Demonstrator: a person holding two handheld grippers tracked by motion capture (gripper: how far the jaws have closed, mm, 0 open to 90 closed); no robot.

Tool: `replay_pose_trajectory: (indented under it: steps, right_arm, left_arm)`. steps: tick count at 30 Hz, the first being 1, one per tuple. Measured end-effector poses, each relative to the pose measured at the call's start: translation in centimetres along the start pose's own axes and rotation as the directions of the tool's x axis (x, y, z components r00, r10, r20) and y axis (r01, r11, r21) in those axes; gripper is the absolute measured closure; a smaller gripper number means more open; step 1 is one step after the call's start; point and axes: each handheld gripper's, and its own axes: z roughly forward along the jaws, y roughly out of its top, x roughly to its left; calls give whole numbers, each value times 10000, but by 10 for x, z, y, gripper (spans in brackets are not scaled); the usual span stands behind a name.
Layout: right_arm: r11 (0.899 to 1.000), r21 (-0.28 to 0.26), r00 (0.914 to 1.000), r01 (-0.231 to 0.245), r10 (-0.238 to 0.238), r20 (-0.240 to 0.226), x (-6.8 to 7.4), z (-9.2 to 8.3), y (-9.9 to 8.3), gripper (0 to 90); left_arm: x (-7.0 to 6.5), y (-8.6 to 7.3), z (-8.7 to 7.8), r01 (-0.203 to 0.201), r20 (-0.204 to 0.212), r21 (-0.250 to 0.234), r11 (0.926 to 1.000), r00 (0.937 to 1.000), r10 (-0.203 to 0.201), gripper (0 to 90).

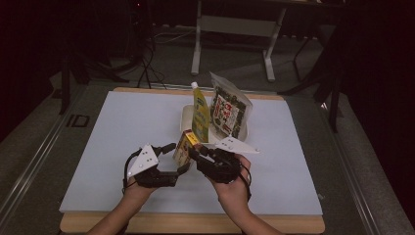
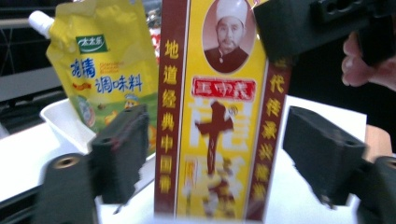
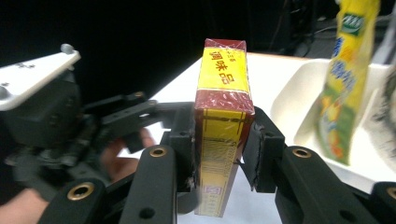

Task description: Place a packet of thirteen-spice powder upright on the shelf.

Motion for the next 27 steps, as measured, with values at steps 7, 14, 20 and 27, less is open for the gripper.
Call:
replay_pose_trajectory:
  steps: [7, 14, 20, 27]
  right_arm:
    - [9997, -226, 9981, 136, -122, 611, -8, 8, 7, 679]
    - [9979, -553, 9915, 335, -262, 1278, -12, 21, 14, 679]
    - [9932, -932, 9785, 697, -499, 2003, -12, 36, 26, 680]
    - [9860, -1326, 9580, 1015, -609, 2802, -9, 57, 34, 679]
  left_arm:
    - [10, -5, -13, 476, -605, 409, 9980, 9971, -451, 143]
    - [16, -14, -28, 1019, -935, 659, 9926, 9910, -956, 54]
    - [18, -28, -42, 1436, -1475, 713, 9871, 9802, -1319, 21]
    - [20, -38, -50, 1503, -1886, 825, 9852, 9731, -1326, 21]
